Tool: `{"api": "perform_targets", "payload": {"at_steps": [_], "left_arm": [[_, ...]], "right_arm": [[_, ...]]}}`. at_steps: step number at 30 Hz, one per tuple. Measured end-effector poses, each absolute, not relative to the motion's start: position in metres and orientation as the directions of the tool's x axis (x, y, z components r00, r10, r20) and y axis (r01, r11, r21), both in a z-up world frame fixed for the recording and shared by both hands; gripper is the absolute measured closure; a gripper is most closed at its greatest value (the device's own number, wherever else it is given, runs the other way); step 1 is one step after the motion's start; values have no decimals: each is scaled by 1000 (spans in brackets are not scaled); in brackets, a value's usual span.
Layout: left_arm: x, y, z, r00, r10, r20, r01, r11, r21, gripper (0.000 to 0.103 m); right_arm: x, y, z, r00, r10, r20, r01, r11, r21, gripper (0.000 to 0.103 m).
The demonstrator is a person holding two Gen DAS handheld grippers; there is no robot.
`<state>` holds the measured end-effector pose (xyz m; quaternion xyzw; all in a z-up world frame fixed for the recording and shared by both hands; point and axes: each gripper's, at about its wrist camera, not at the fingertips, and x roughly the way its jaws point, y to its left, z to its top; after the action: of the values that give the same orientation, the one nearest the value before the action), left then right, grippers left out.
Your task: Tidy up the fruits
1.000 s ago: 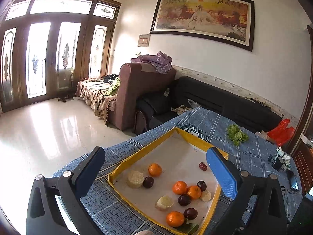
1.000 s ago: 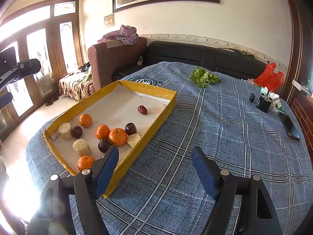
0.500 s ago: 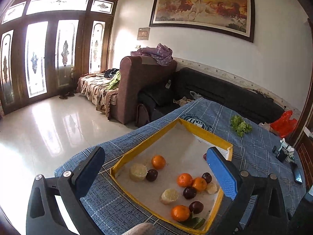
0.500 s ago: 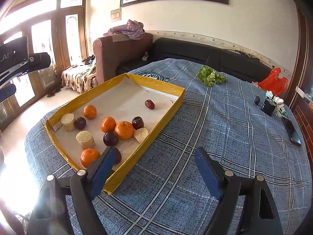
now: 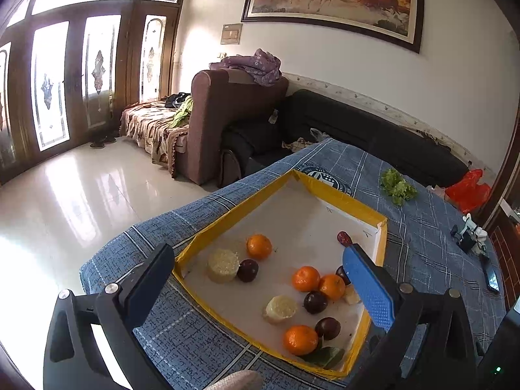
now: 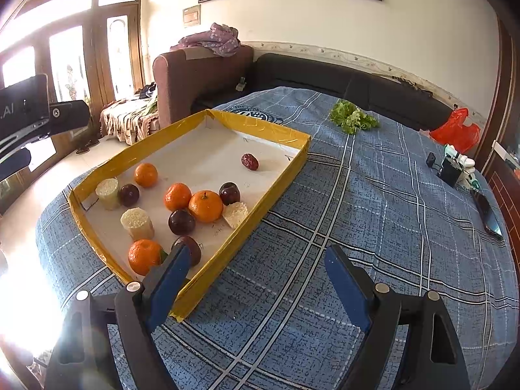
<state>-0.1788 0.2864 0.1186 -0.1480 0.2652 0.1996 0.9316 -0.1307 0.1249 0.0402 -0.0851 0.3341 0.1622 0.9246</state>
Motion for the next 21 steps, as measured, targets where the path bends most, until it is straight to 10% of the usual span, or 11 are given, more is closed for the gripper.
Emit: {"api": "perform_targets", "payload": {"at_steps": [21], "left_arm": [[-174, 291, 107, 768, 273, -579, -446, 877, -178, 0]], "right_arm": [[-122, 129, 31, 707, 218, -673, -345, 937, -59, 14]]}}
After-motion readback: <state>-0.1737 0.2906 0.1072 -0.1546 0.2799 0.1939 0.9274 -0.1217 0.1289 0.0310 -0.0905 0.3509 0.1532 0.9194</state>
